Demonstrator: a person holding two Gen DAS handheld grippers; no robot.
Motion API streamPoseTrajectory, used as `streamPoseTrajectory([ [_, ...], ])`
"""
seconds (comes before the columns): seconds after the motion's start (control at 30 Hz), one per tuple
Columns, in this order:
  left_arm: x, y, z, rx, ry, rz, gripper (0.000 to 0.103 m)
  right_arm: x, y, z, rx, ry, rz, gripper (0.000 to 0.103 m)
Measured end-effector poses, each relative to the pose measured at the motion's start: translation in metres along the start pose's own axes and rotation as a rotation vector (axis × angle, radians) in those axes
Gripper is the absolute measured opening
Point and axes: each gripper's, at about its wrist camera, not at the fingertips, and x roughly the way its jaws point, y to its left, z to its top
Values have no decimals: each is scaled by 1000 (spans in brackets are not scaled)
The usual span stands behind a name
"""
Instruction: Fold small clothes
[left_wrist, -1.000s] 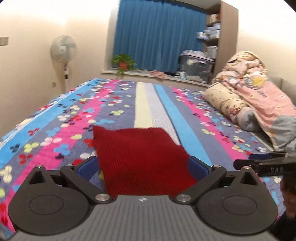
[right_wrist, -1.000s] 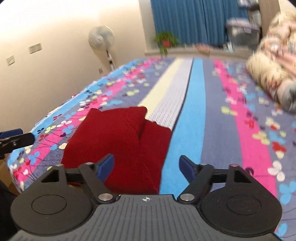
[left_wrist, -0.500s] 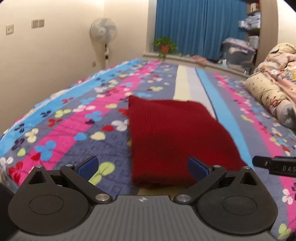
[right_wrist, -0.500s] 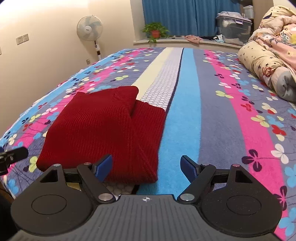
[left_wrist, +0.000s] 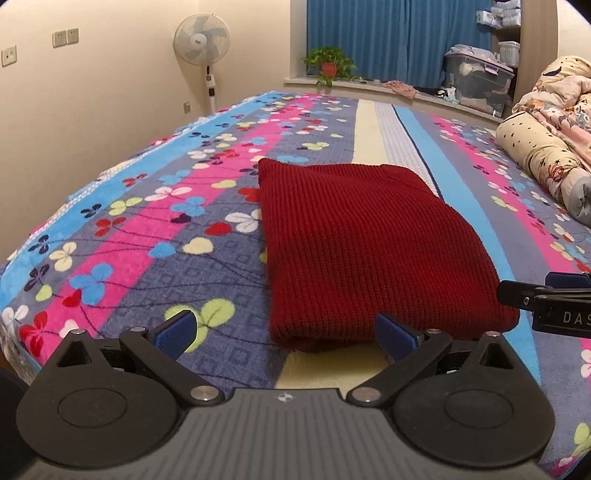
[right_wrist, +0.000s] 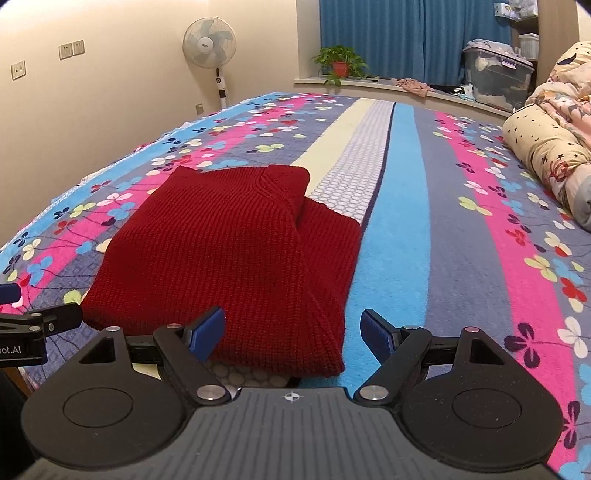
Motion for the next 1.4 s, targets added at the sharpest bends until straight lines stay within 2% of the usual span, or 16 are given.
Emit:
streamPoseTrajectory([
  [0.47, 9, -3, -4, 10, 44, -8, 103, 7, 4, 2, -21, 17, 16, 82],
  [1.4, 8, -9, -5, 17, 42, -17, 103, 8, 12, -1, -50, 26, 36, 83],
])
